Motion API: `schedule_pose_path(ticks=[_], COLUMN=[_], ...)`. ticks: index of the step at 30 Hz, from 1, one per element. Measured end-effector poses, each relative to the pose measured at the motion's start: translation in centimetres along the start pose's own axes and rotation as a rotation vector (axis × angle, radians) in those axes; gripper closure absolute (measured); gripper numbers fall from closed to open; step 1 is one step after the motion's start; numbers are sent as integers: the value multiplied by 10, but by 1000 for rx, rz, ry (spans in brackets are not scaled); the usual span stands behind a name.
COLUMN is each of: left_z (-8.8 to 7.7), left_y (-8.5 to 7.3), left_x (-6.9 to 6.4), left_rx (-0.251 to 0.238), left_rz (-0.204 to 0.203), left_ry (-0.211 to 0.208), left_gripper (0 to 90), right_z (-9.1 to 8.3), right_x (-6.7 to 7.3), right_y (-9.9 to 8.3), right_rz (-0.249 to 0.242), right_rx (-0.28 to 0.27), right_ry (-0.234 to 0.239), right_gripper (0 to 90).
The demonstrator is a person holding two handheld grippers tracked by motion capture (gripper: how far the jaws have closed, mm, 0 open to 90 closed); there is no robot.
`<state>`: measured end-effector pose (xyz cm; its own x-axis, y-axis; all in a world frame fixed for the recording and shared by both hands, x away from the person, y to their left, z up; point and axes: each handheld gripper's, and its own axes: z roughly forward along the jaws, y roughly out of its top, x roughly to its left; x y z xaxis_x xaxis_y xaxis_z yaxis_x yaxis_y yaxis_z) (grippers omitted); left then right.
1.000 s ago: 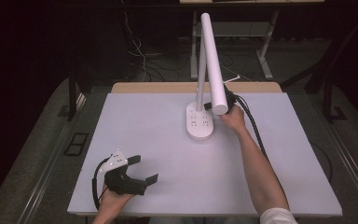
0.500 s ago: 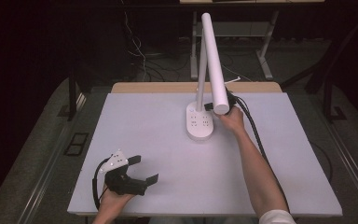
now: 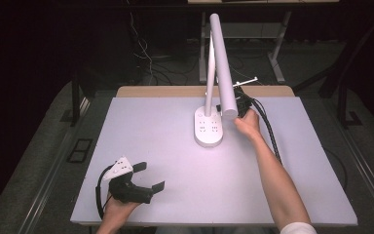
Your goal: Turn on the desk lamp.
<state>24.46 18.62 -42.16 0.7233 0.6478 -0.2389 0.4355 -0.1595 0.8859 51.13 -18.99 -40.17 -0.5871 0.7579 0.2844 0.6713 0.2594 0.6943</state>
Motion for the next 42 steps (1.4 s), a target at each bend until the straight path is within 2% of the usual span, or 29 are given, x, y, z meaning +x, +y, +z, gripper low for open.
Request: schedule_pose_path(ticks=[7, 10, 20, 23, 32, 37, 40, 42], left_z=[1, 2, 4, 4, 5, 5, 4, 4], left_y=[1, 1, 1, 1, 1, 1, 1, 1], left_x=[0, -1, -2, -3, -4, -4, -4, -5], left_rx=[-1, 2, 7, 12, 9, 9, 8, 8], left_rz=[-6, -1, 3, 8, 8, 7, 7, 8], left_ry=[1, -2, -8, -10, -9, -9, -7, -6], left_gripper=[0, 0, 0, 0, 0, 0, 0, 0], right_z=[-16, -29, -61, -69, -89, -104, -112, -117], right_x=[3, 4, 13, 17, 28, 36, 39, 42], right_y=[0, -4, -22, -27, -40, -47, -53, -59], right_rz=[-15, -36, -49, -55, -68, -77, -69, -64], right_rx=[8, 0, -20, -20, -34, -36, -41, -49], right_ry=[3, 1, 20, 25, 3, -3, 11, 15], right_gripper=[898, 898, 896, 843, 454, 122, 3, 4])
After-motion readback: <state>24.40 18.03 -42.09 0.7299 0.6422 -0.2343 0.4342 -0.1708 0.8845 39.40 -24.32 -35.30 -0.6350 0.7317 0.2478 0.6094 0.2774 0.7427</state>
